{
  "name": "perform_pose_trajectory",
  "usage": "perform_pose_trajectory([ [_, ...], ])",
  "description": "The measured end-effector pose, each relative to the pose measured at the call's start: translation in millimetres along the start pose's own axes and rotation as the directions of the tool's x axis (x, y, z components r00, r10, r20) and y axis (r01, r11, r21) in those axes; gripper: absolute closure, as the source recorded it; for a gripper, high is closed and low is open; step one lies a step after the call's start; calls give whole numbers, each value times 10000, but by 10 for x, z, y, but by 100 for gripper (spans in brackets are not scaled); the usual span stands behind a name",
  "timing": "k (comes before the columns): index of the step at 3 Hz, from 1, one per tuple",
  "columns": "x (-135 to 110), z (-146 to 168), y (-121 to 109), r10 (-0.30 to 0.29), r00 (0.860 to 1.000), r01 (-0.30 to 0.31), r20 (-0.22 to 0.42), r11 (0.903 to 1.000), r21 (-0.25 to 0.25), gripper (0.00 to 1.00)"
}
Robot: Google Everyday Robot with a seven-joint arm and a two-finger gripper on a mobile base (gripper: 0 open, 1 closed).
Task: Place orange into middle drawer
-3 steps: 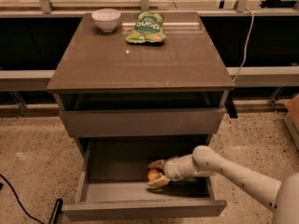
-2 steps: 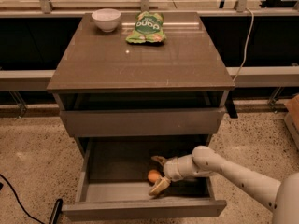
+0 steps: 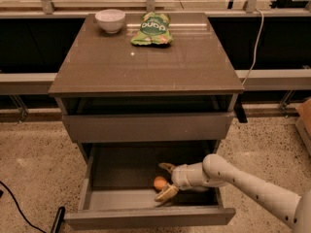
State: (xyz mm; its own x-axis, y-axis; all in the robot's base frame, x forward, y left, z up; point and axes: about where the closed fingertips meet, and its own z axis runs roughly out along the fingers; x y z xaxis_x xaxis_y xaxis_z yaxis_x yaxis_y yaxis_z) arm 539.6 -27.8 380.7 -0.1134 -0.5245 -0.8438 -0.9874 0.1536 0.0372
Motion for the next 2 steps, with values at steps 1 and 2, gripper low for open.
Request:
perform_pose_trajectory([
  [1,9,-203,45,95,9995,-107,315,9992,384,25],
  [2,46,-527,105,188,9975,-245,677,9961,845,6],
])
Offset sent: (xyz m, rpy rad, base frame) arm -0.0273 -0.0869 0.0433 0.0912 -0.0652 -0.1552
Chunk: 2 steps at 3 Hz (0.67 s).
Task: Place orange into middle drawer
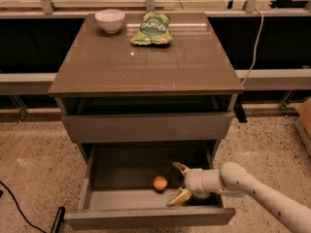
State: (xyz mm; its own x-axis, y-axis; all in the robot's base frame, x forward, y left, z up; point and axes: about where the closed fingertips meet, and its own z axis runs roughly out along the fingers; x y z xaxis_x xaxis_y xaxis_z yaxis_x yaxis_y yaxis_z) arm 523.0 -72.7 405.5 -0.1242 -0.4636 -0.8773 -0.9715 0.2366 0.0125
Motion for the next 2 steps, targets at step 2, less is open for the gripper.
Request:
perform_pose_trajectory([
  [2,34,-262,40,120,9997,-124,218,9998,156,0],
])
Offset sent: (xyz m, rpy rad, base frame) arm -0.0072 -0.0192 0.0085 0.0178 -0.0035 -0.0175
